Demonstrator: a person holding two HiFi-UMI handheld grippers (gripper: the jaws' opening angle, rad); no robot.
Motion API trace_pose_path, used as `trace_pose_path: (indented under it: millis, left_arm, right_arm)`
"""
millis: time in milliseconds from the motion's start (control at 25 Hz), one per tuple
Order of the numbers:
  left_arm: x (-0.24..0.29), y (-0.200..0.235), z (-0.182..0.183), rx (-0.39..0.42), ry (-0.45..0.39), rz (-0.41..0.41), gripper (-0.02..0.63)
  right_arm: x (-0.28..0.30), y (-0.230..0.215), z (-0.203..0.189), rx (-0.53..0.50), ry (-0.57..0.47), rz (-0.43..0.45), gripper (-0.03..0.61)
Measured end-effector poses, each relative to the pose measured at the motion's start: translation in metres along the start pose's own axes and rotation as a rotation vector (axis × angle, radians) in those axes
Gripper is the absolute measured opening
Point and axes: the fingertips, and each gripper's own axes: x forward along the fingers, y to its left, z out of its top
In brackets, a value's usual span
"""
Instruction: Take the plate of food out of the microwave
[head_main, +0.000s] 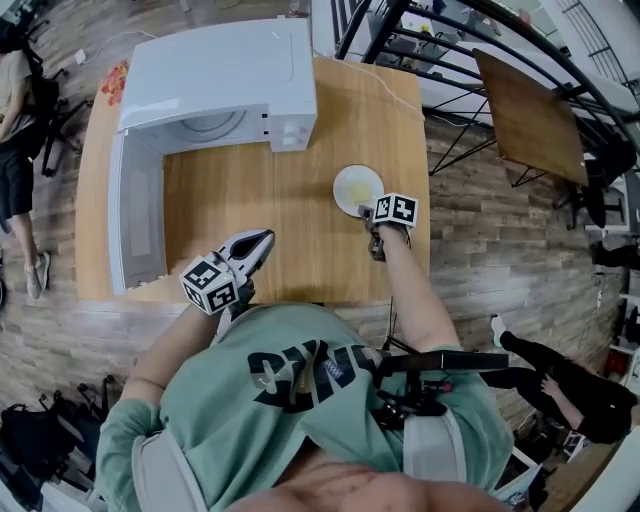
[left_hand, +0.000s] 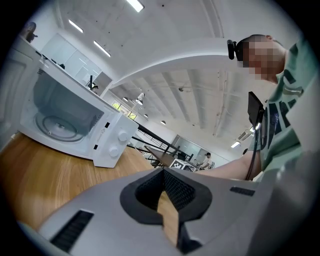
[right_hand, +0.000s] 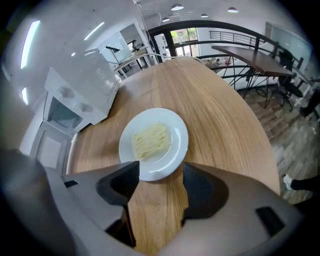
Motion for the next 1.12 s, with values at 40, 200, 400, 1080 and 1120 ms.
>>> trace_pose_path:
  millis: [40,200,400,1080,1120]
  left_arm:
    - [-0.003,0.0,0.004,0.005,-0.007,0.002,0.003]
    - [-0.017,0.002,0.021,0.029,-0.038,0.014,0.003]
    - [-0.035,-0.001,0.048,0.063,-0.079,0.023,0.003]
    - [-0.097,-0.036,0.154,0.214,-0.236,0.077,0.003]
    - [-0.101,-0.038,0.158,0.225,-0.246,0.079,0.003]
  right_arm:
    - [-0.004,0.003,0.002,0.0,-0.01,0.004,0.256]
    - [-0.023,0.015,0.008,-0.012,-0.056,0.029,0.256]
    - [-0.056,0.04,0.018,-0.03,-0.131,0.095,0.256]
    - [-0.229,0.231,0.047,-0.415,-0.466,0.663,0.131]
    - [-0.24,0.241,0.046,-0.445,-0.484,0.69,0.108]
